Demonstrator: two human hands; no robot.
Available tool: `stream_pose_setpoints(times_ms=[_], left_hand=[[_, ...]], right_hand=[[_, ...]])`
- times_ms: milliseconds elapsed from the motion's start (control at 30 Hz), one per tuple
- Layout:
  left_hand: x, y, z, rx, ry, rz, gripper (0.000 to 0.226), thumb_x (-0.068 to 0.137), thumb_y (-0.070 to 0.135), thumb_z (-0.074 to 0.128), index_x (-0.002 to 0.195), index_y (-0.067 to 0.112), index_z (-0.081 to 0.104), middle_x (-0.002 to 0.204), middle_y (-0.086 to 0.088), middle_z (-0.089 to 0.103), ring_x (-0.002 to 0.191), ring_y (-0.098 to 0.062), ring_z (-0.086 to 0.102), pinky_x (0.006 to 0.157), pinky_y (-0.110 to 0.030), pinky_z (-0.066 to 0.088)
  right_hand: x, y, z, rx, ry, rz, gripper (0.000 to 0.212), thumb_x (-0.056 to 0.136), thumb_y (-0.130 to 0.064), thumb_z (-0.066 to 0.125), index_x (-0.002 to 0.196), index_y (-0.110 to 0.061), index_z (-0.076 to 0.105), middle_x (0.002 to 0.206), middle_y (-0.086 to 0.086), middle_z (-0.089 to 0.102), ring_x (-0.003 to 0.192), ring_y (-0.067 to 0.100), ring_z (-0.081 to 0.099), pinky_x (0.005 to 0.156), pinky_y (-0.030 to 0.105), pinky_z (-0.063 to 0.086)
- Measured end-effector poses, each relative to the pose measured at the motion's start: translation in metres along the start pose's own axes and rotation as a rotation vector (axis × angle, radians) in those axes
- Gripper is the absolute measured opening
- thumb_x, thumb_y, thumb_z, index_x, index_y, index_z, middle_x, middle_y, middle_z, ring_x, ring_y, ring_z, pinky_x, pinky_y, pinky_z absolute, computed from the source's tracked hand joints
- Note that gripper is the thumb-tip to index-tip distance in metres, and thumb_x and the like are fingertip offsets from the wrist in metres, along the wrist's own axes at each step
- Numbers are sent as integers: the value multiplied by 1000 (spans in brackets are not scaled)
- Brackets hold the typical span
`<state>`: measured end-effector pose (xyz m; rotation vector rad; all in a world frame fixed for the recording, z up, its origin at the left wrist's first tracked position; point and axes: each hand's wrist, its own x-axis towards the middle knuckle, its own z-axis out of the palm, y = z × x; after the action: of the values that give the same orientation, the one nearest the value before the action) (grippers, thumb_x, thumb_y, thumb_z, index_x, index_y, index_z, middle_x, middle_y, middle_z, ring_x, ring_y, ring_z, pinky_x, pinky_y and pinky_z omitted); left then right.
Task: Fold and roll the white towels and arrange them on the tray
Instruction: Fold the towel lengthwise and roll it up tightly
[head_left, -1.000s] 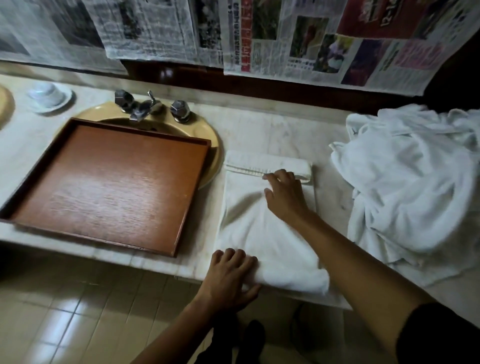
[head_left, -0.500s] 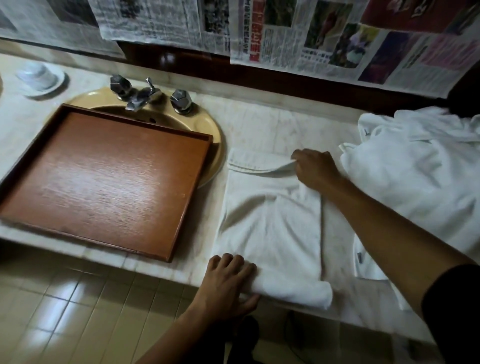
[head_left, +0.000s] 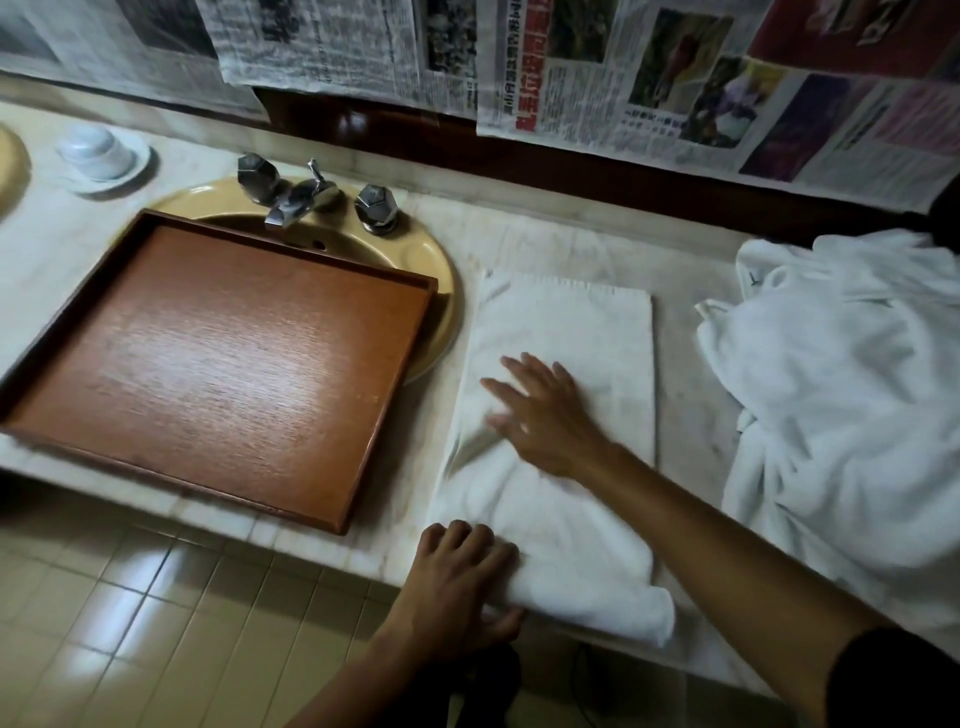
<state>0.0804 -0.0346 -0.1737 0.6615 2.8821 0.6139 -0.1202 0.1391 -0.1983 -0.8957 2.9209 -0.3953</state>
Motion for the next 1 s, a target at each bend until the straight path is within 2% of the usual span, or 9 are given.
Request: stream_pose_setpoints(times_ms=[100,200,300,433,600,700,767,833,1000], left_hand=[[-1,1,0,5,3,-8,51,83,71,58,116,32,59,104,6,55,93,-19,52,83,-40,45],[0,1,-2,2,6,-20,50,81,69,60,115,31,59,102,7,54,92,-20,51,81,-41,45],[2,1,-3,4,-1,-29,50,79,69,61,113,32,59,100,7,52,91,-20,51,81,-42,44],[1,3,-4,12,-1,-32,48,78,68,61,110,32,59,98,8,52,91,-20,50,80,-42,44],[2,-2,-2,9,2,-39,49,79,68,61,111,32,59,100,8,53,92,-19,51,81,-41,43],[3,-2,-2,3,-2,-46,49,79,68,61,111,32,59,101,9,53,92,-19,50,82,-41,43],[3,-1,-1,-5,-1,-45,49,79,68,61,111,32,59,101,10,53,92,-18,50,82,-40,43],[2,-2,-1,-7,6,-38,49,80,69,61,112,32,59,102,10,53,93,-17,50,83,-39,43],[3,-5,0,4,22,-22,49,81,68,61,115,32,61,103,10,55,93,-18,51,83,-39,43]], right_hand=[[15,-9,15,-99,-123,16,63,101,-66,24,160,-43,20,172,-3,12,158,26,9,122,62,11],[46,-5,7,-126,-201,82,75,94,-81,11,161,-47,4,173,-7,1,159,25,-3,122,64,1],[63,-5,-1,-94,-219,99,74,94,-78,10,161,-46,13,172,-6,6,158,25,1,122,63,4],[65,13,-2,-59,-47,165,55,104,-55,33,155,-36,41,168,1,25,155,30,20,120,61,17],[90,41,-13,33,-138,217,51,108,-47,33,159,-42,30,171,-7,17,157,23,12,124,57,10],[80,51,-21,130,12,285,51,109,-42,35,159,-34,34,168,0,26,156,25,18,124,55,12],[59,66,-20,91,80,405,53,107,-45,34,158,-29,36,167,5,29,155,29,21,124,57,13],[40,88,-15,9,37,510,55,106,-51,33,158,-34,33,170,2,22,156,28,15,123,61,10],[36,131,-25,25,-69,568,59,107,-58,27,162,-39,19,173,-3,4,158,25,-2,123,62,-1]])
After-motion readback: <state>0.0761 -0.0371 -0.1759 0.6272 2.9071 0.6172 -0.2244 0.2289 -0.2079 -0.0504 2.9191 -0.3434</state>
